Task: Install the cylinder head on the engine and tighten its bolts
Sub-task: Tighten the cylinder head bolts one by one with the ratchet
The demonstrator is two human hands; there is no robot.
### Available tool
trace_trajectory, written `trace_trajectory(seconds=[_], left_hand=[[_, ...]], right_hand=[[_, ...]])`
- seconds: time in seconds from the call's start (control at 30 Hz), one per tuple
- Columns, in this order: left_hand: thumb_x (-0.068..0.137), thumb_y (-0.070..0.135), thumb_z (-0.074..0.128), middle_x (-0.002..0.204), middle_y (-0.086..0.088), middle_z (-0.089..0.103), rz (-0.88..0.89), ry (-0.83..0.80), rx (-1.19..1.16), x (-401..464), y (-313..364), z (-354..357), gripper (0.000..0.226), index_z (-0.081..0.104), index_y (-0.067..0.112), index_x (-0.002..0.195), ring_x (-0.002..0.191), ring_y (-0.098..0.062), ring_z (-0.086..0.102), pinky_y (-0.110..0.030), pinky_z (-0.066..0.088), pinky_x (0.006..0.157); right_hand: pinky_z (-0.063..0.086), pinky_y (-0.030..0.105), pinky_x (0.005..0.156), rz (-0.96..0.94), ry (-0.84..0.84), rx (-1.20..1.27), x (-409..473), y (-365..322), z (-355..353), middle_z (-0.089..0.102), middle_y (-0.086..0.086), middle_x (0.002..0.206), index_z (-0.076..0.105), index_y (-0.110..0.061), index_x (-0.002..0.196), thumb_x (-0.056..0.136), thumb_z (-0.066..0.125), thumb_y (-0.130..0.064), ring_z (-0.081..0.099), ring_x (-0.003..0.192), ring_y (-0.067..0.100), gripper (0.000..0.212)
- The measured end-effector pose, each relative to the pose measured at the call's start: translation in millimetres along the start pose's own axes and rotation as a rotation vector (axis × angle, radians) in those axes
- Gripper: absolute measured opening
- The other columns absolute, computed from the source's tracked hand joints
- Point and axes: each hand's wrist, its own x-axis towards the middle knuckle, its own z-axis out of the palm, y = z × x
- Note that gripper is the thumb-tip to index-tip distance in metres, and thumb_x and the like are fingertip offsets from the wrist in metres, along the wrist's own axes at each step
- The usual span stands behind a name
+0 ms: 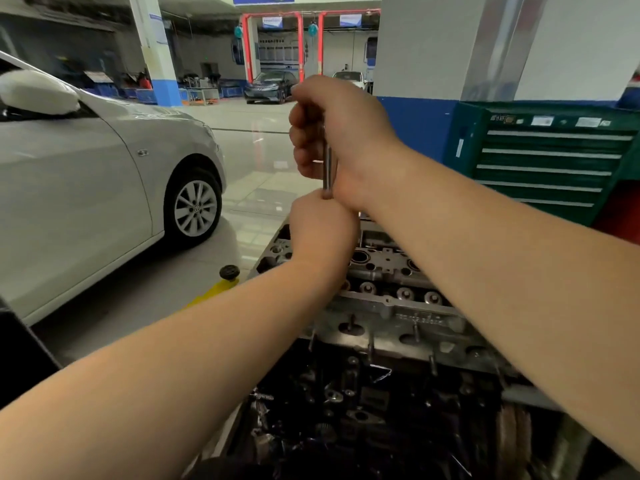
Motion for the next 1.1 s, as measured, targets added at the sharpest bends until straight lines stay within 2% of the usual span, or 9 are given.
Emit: trace_trajectory(seconds=[0.17,0.27,0.37,0.47,0.57,0.67,0.83,0.97,1.1], left_hand=[[0.075,0.012,0.065,0.048,0.001,0.028,-0.174,-0.656,-0.144,22,6,-32,0.024,0.048,0.019,0.060,0.043,-0.017,0.021,-0.028,0.023,0.046],[0.086,0.012,0.058,0.046,0.002,0.018,-0.238,-0.954,-0.169,29,8,-46,0.042,0.041,0.021,0.049,0.046,-0.018,0.013,-0.030,0.022,0.050],[0.085,0.011,0.063,0.047,-0.001,0.030,-0.221,-0.818,-0.158,25,11,-47,0.022,0.052,0.013,0.066,0.049,-0.018,0.021,-0.032,0.024,0.056],[0.081,0.002,0.064,0.060,-0.009,0.058,-0.029,-0.386,-0.024,6,8,-41,0.003,0.063,0.000,0.079,0.053,-0.017,0.050,-0.030,0.042,0.058],[0.087,-0.003,0.057,0.056,0.019,0.060,0.100,-0.126,-0.014,-16,-4,-28,0.031,0.059,0.026,0.076,0.047,0.003,0.052,-0.013,0.043,0.047],[0.091,-0.007,0.059,0.080,0.024,0.057,0.237,-0.019,0.102,-21,-8,-15,0.051,0.047,0.043,0.087,0.068,0.010,0.058,-0.013,0.054,0.067],[0.083,0.002,0.065,0.056,-0.003,0.045,-0.074,-0.235,0.061,8,7,-19,0.009,0.058,0.008,0.083,0.044,-0.015,0.038,-0.028,0.033,0.044],[0.092,0.018,0.076,0.057,-0.001,0.042,-0.186,-0.429,-0.152,10,12,-36,0.021,0.057,0.009,0.094,0.050,-0.021,0.038,-0.034,0.034,0.054],[0.097,0.037,0.072,0.077,0.001,0.069,0.070,-0.258,0.003,-3,22,-41,0.020,0.068,0.017,0.099,0.070,-0.016,0.064,-0.034,0.054,0.067]], right_hand=[[0.056,0.044,0.085,0.061,-0.314,0.167,9,-1,-23,0.068,0.010,0.080,0.066,-0.012,0.071,0.099,0.056,-0.036,0.072,0.081,0.030,0.038],[0.039,0.027,0.053,0.069,-0.463,0.103,8,3,-17,0.041,0.003,0.049,0.047,-0.017,0.050,0.103,0.051,-0.036,0.039,0.043,0.020,0.056],[0.018,0.026,0.047,0.042,-0.292,0.034,10,4,-5,0.022,-0.003,0.046,0.032,-0.023,0.048,0.101,0.055,-0.030,0.013,0.042,0.016,0.058],[0.019,0.027,0.049,0.017,0.111,0.035,12,7,11,0.027,-0.003,0.048,0.032,-0.024,0.053,0.092,0.058,-0.023,0.017,0.043,0.018,0.047],[0.028,0.031,0.056,-0.064,0.440,-0.028,13,5,25,0.035,-0.006,0.042,0.035,-0.019,0.051,0.092,0.061,-0.021,0.033,0.049,0.021,0.049],[0.028,0.028,0.054,-0.028,0.416,-0.010,11,4,30,0.036,-0.009,0.037,0.038,-0.018,0.053,0.096,0.062,-0.030,0.036,0.048,0.020,0.051],[0.053,0.034,0.062,-0.069,0.047,-0.051,-2,4,-15,0.065,0.004,0.068,0.066,-0.017,0.073,0.098,0.060,-0.053,0.061,0.060,0.021,0.044],[0.051,0.037,0.079,-0.172,0.250,-0.380,-10,20,-109,0.078,0.002,0.091,0.073,-0.020,0.098,0.100,0.059,-0.048,0.073,0.089,0.021,0.031],[0.051,0.038,0.090,-0.003,0.544,-1.135,-36,67,-241,0.070,-0.003,0.119,0.067,-0.028,0.121,0.095,0.066,-0.044,0.064,0.110,0.022,0.031]])
